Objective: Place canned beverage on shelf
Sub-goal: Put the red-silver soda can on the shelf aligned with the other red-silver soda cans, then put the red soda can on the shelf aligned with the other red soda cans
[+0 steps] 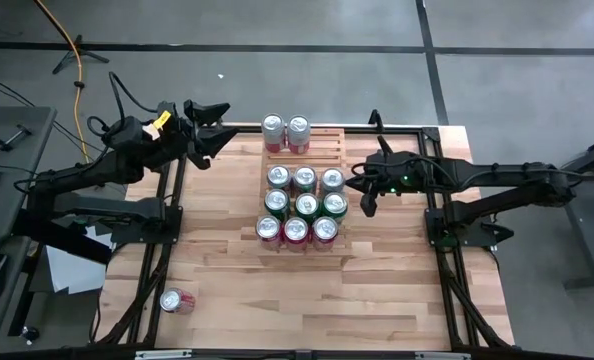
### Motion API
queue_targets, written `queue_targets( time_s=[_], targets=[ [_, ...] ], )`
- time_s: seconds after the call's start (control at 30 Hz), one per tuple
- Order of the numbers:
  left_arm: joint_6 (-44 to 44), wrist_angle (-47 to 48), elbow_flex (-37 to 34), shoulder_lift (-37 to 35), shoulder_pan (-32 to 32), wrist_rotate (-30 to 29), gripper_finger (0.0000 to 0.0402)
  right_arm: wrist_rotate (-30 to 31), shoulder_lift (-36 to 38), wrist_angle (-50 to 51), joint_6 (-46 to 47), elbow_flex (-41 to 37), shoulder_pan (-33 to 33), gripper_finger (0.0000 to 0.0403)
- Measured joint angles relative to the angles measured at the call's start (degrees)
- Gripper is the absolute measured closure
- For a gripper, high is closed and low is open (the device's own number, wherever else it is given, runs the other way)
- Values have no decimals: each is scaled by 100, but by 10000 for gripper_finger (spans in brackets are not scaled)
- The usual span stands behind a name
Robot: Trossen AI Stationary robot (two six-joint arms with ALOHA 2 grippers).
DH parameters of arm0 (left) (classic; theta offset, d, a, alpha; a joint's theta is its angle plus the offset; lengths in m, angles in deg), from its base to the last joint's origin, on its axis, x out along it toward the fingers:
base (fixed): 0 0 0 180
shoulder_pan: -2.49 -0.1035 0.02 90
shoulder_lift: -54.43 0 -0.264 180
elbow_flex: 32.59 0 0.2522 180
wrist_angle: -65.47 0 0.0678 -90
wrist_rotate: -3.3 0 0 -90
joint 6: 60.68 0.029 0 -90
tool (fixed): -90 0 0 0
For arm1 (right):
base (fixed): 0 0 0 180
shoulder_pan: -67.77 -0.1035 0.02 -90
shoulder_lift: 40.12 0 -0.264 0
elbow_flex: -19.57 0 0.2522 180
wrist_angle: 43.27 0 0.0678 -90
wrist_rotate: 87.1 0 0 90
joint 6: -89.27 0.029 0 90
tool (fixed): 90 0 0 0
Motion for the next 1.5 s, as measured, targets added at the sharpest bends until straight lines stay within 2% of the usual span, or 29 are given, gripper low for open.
queue_targets(
  time_s=[0.27, 0.4, 0.5, 0.63, 0.77, 1.0, 1.1, 1.23, 1.37, 1.5],
  targets=[
    [2, 1, 0, 0, -1, 0, 69, -66, -118, -148, -12, 0, -2, 402],
    [-7, 91, 0, -5, 0, 2, 69, -38, 83, -140, -12, 0, 11, 403],
    [-92, 583, 0, -69, 0, 2, 69, 99, 344, -23, -6, 0, 11, 403],
    [-734, 1442, 0, -150, 43, 61, 69, 218, 684, 119, 137, 0, 11, 403],
    [-1169, 1729, 0, -170, 348, 146, 69, 219, 913, 129, 159, 0, 9, 403],
    [-1919, 2551, 96, 3, 1401, -202, 70, 220, 1138, 53, 283, 0, 9, 403],
    [-1950, 3558, 556, 216, 1904, -294, 75, 220, 1137, 23, 526, 0, 7, 403],
    [-2018, 5513, 1531, 718, 2668, -284, 81, 227, 1072, 24, 914, 1, 7, 403],
    [-2540, 7202, 2303, 1323, 3688, 249, 83, 337, 959, 40, 1201, 2, 7, 403],
    [-3406, 7834, 2470, 1854, 5033, 793, 83, 448, 858, 36, 1577, 2, 7, 403]
  ],
)
